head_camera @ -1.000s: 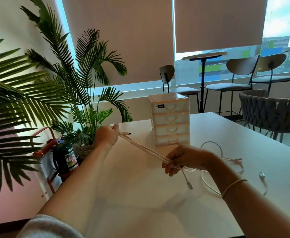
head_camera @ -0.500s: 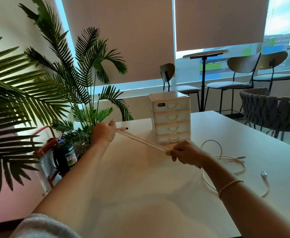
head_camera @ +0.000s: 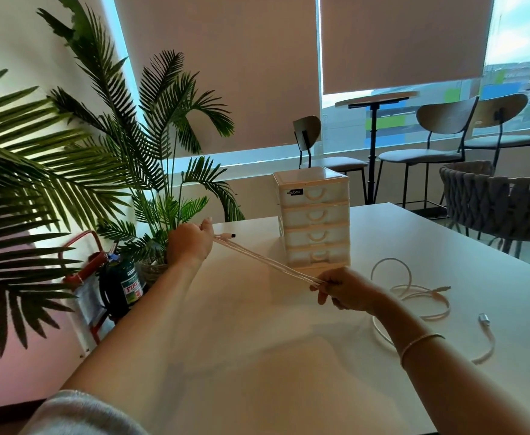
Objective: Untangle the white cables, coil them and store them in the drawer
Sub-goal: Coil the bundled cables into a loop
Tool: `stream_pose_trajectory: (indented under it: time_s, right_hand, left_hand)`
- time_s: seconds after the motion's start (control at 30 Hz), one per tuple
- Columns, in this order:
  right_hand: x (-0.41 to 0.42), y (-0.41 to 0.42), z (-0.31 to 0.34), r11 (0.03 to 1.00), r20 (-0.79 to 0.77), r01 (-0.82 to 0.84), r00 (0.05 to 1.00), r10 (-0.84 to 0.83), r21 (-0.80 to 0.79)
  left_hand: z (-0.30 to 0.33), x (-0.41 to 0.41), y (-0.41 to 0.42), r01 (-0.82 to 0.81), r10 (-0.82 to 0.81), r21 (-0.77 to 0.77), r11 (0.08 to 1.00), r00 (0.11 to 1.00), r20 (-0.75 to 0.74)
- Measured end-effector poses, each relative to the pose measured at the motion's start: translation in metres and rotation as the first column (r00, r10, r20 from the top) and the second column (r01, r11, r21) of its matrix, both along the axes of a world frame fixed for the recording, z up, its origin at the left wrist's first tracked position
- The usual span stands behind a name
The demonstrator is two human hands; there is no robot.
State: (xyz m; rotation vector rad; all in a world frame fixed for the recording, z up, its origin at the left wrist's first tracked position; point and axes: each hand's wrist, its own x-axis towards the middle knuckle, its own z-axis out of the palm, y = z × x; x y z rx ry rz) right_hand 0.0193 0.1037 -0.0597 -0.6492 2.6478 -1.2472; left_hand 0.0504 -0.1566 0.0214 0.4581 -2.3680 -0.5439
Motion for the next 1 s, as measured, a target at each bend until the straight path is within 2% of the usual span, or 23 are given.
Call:
stream_pose_trajectory:
  time_s: [0.1,0.2,0.37,0.47,0.6,0.77,0.93,1.0]
  right_hand:
    - [-0.003,-0.004,-0.003,0.986,-0.149,0.126,0.983,-0.109,0.112]
    - [-0.002,0.004,-0.002,0.955,-0.244,0.251,0.947,-0.209,0.155]
    - [0.004,0.022,0.004,0.980,-0.094,0.196,0.975,-0.200,-0.046]
    - [0.002,0.028,0.007,0.972,-0.095,0.225,0.968,-0.231,-0.067]
    - [-0.003,0.024,0.015,0.939,-0.131,0.334,0.930,-0.343,-0.085]
    - [-0.009,0.015,0.026,0.933,-0.022,0.340,0.938,-0.345,-0.120]
    - [0.006,-0.012,0.045,0.915,-0.300,0.385,0.893,-0.336,0.120]
    - [0.015,-0.035,0.053,0.897,-0.400,0.409,0.860,-0.316,0.170]
  left_hand:
    - [-0.001,0.002,0.005,0.006,-0.006,-0.007,1.000,1.000,-0.011]
    - [0.001,0.001,0.001,-0.011,0.013,0.074,0.997,1.000,-0.023]
    - [0.005,0.002,-0.008,-0.052,0.056,0.155,0.987,0.998,-0.020]
    - [0.003,-0.002,-0.010,-0.062,0.051,0.291,0.955,0.998,0.046]
    - [0.002,-0.003,-0.003,0.021,-0.084,0.604,0.797,0.994,0.076]
    - [0.020,0.008,0.005,0.106,-0.233,0.813,0.572,0.972,0.037]
    - [0.024,0.009,0.020,0.201,-0.347,0.878,0.434,0.937,-0.043]
    - [0.022,0.007,0.032,0.238,-0.377,0.880,0.410,0.923,-0.074]
